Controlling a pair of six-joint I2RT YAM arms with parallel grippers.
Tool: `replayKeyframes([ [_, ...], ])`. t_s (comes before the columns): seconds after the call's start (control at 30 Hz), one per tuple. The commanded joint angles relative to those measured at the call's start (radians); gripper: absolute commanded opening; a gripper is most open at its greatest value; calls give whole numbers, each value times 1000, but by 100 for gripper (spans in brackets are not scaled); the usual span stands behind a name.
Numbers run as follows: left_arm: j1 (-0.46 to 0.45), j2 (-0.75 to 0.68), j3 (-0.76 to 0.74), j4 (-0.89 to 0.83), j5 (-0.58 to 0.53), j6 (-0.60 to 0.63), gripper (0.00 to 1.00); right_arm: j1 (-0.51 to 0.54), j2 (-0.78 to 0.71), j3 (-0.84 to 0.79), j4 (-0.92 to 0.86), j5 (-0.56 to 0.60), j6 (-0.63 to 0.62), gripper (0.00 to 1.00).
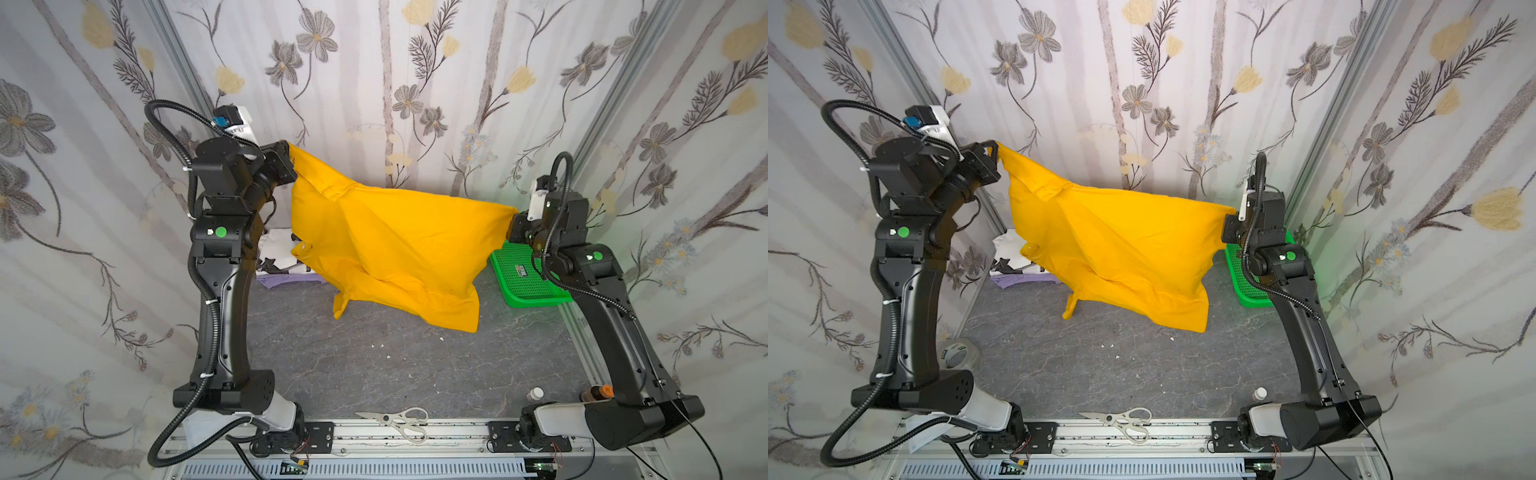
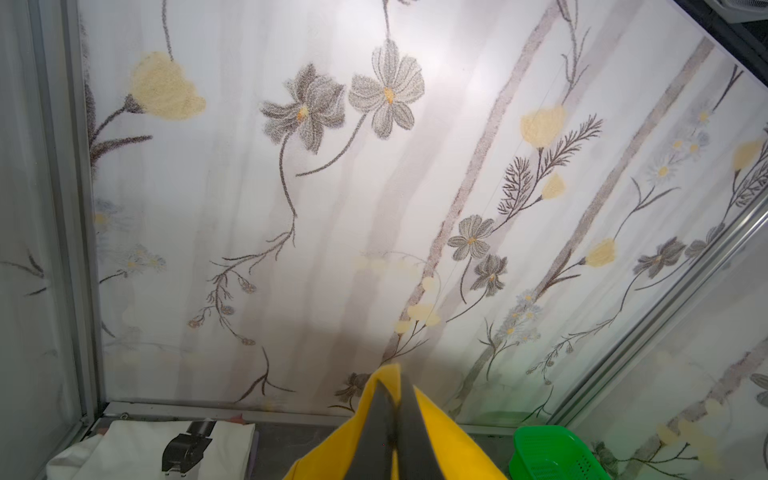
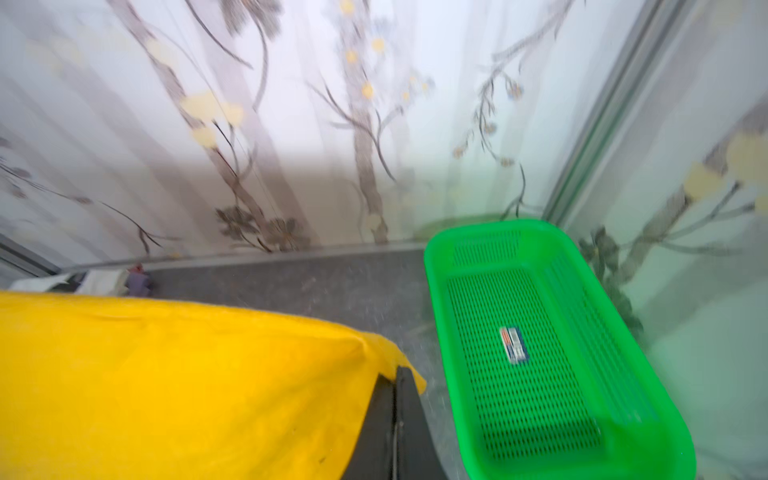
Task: Fold and stack the t-shirts
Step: 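Lift the yellow t-shirt high and spread it between both grippers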
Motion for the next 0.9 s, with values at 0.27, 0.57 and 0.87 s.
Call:
replayKeyframes([
  [0.27, 139, -179, -124, 0, 360, -241, 0, 72, -118, 16, -10, -224, -129, 0],
  [0.57, 153, -337, -282, 64, 438, -339, 0, 66, -281, -188, 52, -321, -21, 0],
  [0.87, 87, 173, 27, -30, 450, -315, 0, -98, 191, 122, -9, -471, -8, 0],
])
